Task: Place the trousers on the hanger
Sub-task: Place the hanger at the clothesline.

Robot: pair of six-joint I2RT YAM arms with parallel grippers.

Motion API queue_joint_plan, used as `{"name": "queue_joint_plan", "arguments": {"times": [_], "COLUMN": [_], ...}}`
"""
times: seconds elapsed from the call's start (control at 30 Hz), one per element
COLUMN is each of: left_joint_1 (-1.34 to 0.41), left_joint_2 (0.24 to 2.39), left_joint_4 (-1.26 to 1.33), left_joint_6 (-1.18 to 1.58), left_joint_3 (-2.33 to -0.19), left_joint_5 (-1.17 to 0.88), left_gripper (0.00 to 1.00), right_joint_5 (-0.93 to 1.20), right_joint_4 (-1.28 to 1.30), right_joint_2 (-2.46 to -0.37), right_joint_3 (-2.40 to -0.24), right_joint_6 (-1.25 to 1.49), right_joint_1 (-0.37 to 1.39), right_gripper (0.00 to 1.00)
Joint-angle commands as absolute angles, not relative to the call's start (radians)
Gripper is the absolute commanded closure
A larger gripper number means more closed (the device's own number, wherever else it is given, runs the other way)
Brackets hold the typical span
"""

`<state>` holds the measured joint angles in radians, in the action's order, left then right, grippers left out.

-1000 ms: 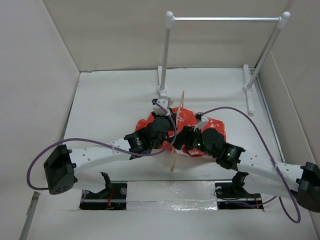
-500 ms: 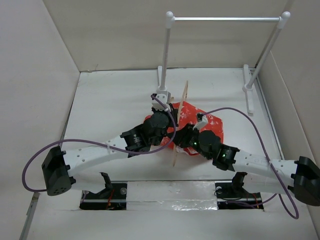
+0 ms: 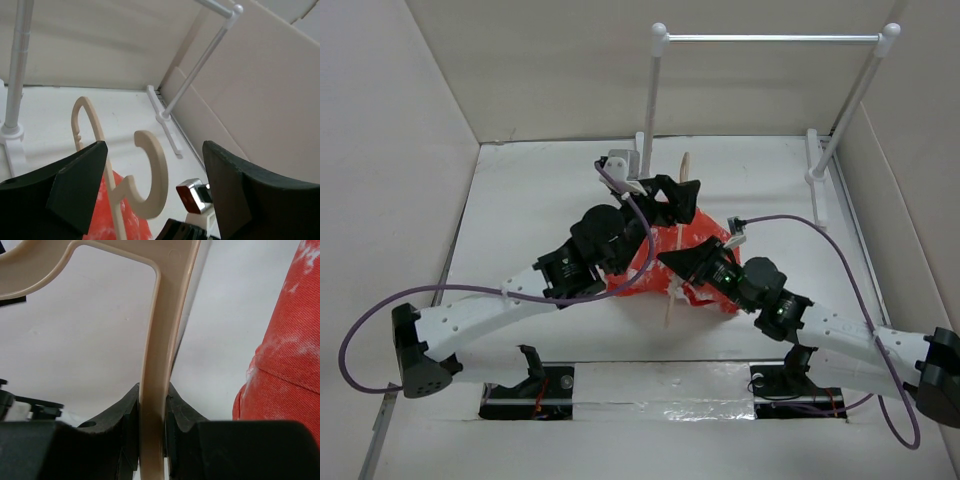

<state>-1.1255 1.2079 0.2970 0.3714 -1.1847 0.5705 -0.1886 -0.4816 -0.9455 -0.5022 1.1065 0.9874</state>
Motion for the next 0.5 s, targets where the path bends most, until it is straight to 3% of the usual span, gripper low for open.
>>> {"name": "queue_joint_plan", "arguments": {"times": [0.0, 0.3, 0.47], "left_joint_1": [-1.111, -1.019, -1.005], "left_joint_2": [1.103, 0.732, 0.672], "left_joint_4": [0.354, 0.428, 0.419], "left_joint_6": [0.336, 0.354, 0.38], "left_joint_3": [-1.203, -0.855, -0.68], "left_joint_5": [0.549, 0.663, 0.695], "left_gripper": [0.24, 0.22, 0.23], "right_joint_5": [-0.141, 0.106, 0.309], "right_joint_4": [-0.721, -0.667, -0.583], "right_joint_2": [-0.882, -0.838, -0.903], "right_joint_3": [-0.551, -0.607, -0.757], "right_joint_6": [1.127, 1.141, 1.117], "right_joint_1": [0.927, 0.628, 0.404], "right_gripper": [1.0, 1.0, 1.0]}}
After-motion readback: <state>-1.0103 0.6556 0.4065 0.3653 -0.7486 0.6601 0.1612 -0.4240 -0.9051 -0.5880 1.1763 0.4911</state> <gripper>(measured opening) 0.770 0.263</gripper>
